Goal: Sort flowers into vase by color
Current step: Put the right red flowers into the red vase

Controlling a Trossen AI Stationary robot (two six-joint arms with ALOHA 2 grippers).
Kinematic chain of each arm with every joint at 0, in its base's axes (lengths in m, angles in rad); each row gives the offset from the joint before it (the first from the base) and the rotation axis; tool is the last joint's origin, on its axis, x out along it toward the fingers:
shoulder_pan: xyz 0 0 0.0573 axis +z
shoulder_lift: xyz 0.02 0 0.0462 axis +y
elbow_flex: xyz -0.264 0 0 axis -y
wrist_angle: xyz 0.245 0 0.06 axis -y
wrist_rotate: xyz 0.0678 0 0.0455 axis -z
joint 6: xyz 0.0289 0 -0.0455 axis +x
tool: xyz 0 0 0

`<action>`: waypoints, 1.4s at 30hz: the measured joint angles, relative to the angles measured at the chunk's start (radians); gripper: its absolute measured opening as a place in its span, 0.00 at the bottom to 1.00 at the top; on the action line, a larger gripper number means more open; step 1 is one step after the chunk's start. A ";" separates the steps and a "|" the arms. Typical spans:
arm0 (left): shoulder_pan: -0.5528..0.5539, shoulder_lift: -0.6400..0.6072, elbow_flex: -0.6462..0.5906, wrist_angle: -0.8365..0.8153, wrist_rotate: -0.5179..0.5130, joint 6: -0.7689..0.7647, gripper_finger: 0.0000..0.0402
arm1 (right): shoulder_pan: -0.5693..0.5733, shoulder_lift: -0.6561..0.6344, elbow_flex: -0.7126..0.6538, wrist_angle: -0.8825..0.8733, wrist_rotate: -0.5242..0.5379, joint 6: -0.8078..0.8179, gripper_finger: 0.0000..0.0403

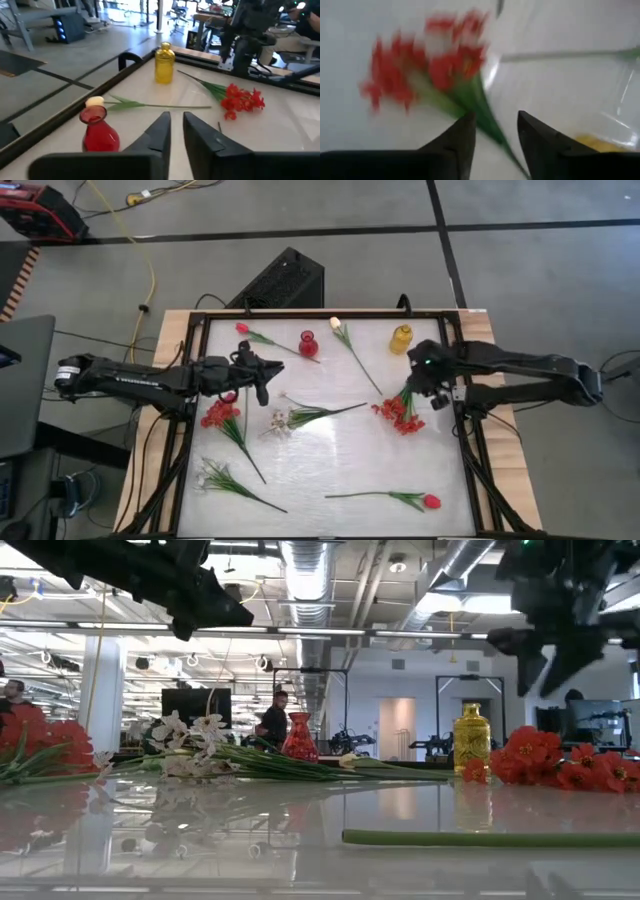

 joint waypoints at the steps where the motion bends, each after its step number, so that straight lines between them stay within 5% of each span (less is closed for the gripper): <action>1: 0.000 -0.001 0.000 0.001 0.005 -0.005 0.17 | 0.002 0.027 0.000 -0.029 0.032 -0.045 0.46; 10: 0.000 -0.001 0.001 -0.050 0.005 -0.099 0.36 | -0.001 0.239 -0.001 -0.014 0.152 -0.287 0.57; 26: 0.000 -0.001 0.001 -0.104 0.034 -0.179 0.37 | -0.100 0.511 -0.001 0.091 0.149 -0.419 0.55; 31: -0.014 -0.001 0.001 -0.129 0.034 -0.190 0.37 | -0.066 0.529 -0.001 0.111 0.094 -0.452 0.42; 38: -0.041 -0.001 0.001 -0.158 0.034 -0.193 0.37 | -0.020 0.542 -0.001 0.044 0.061 -0.451 0.08; 42: -0.052 -0.001 0.001 -0.161 0.033 -0.195 0.37 | 0.016 0.492 0.002 -0.049 0.044 -0.444 0.07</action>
